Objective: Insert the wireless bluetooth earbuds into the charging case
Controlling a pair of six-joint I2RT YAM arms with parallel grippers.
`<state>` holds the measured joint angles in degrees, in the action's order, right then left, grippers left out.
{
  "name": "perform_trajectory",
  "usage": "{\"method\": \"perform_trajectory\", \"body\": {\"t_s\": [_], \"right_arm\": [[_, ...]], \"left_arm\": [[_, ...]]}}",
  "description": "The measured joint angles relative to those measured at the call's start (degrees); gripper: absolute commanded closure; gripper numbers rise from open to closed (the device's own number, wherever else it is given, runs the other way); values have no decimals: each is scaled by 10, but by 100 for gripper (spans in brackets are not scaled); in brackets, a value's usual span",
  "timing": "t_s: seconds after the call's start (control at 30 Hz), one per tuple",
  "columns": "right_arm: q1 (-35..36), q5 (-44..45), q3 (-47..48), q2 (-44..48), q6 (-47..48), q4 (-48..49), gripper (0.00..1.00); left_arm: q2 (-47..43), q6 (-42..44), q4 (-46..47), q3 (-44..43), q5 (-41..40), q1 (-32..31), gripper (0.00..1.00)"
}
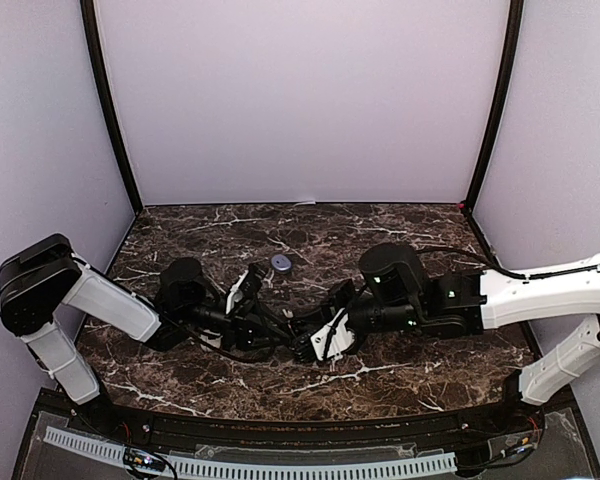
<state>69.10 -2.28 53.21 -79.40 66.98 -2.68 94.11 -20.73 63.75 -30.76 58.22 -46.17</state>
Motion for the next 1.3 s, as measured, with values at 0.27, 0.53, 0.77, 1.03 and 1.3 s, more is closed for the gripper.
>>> {"method": "perform_trajectory", "body": {"t_s": [0.27, 0.53, 0.77, 1.03, 1.3], "right_arm": [[-3, 8, -23, 35, -28, 5, 96], [-3, 8, -31, 45, -37, 3, 96], [-3, 9, -32, 47, -43, -8, 96], [-2, 15, -12, 45, -106, -50, 97], [8, 15, 10, 51, -196, -83, 98]], "left_arm": [[24, -42, 75, 13, 8, 17, 94], [24, -45, 77, 13, 9, 18, 94], [24, -59, 98, 14, 8, 18, 95], [24, -45, 167, 60, -22, 18, 97], [24, 28, 253, 102, -34, 15, 100]]}}
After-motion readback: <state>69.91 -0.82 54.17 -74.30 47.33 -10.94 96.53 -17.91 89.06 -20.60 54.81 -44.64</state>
